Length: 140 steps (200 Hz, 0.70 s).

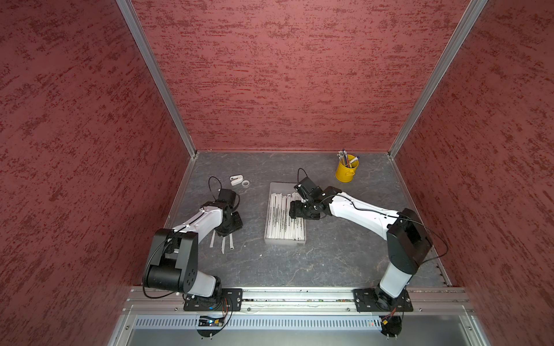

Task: Put the straws into the storage box
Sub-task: Pick up the straw from the center of the board.

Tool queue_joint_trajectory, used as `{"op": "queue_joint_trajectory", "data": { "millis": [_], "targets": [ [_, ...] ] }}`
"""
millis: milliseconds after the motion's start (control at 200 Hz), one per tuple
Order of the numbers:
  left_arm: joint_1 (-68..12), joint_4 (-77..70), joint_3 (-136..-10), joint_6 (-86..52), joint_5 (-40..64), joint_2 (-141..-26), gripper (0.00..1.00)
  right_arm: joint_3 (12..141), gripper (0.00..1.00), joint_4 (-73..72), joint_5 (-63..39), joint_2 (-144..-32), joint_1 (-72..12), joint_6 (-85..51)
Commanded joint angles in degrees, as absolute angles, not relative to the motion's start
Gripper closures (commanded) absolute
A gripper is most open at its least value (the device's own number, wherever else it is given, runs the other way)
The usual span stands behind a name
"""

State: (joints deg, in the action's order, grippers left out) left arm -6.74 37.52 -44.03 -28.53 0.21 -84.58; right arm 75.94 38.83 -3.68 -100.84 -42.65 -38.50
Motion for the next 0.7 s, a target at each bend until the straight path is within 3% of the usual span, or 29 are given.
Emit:
{"op": "queue_joint_trajectory", "data": {
  "millis": [0,336,516,696],
  "targets": [
    [-6.2,34.4,-42.8,-28.7,1.6,-86.8,0.63,75.5,0.24,38.3,-2.2,-100.6,-42.5,-37.9],
    [-6.6,37.2,-44.1,-27.8,-0.4,-82.9,0.64,75.1,0.24,37.9,-2.1,-100.5,-42.5,-38.0],
    [-6.2,36.2,-45.6,-27.8,0.9,-87.7,0.65,76.1,0.24,38.1,-1.9,-101.1,-42.5,-37.7],
    [-7.2,34.5,-45.6,-27.9,1.9,-91.1,0.78,75.3,0.23,38.3,-1.0,-100.3,-42.3,-37.5]
  ]
}}
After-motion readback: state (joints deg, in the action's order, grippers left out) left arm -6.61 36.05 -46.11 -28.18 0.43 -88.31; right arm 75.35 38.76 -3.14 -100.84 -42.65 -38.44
